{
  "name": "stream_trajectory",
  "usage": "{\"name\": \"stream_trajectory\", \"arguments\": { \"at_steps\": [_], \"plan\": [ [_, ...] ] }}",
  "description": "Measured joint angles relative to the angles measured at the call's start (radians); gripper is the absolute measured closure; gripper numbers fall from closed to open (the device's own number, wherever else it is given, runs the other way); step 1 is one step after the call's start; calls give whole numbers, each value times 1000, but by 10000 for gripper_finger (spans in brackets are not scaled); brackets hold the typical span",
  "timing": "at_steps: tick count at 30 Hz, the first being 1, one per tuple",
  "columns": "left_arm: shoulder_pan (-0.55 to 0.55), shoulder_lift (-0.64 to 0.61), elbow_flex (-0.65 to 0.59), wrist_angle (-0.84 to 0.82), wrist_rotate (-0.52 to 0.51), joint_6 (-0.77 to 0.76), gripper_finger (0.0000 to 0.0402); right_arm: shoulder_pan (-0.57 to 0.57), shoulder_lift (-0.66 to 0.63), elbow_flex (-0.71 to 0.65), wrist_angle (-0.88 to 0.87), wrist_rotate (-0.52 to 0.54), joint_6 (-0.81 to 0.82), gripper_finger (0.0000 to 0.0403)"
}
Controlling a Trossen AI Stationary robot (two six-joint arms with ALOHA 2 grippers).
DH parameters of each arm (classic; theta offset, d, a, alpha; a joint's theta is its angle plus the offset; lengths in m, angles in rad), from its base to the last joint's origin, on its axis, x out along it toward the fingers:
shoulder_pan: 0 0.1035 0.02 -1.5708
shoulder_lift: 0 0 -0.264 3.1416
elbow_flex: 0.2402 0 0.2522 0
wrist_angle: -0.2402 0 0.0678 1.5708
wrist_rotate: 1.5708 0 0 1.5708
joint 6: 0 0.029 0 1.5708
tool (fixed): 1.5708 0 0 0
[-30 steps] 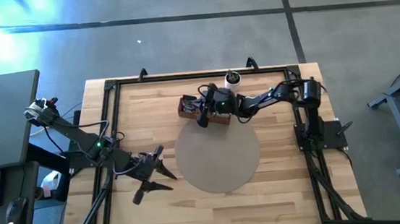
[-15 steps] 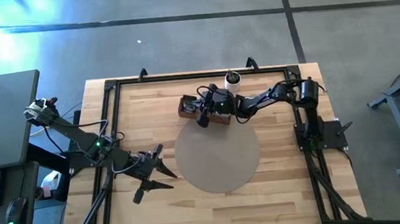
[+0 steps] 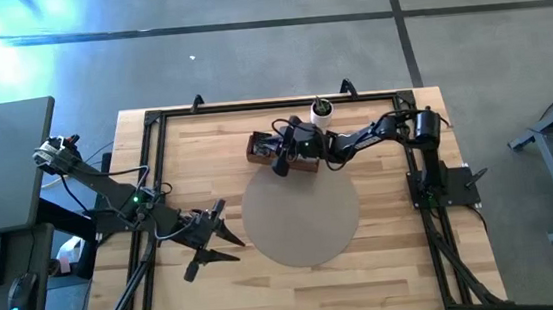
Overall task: Pick & Place Tea
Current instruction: Return to Home Position
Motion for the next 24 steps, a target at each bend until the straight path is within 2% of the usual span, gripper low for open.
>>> {"name": "stream_trajectory", "arguments": {
  "at_steps": [6,11,18,24],
  "plan": [
    [0,0,0,0,-3,0,250,10,-14,0,30,4,3,283],
    [0,0,0,-18,-96,0,250,38,-92,0,5,-3,7,279],
    [0,0,0,-74,-227,0,250,109,-321,0,-195,-3,-24,279],
    [0,1,0,-84,-234,0,250,185,-532,0,-426,-3,-19,279]
  ]
}}
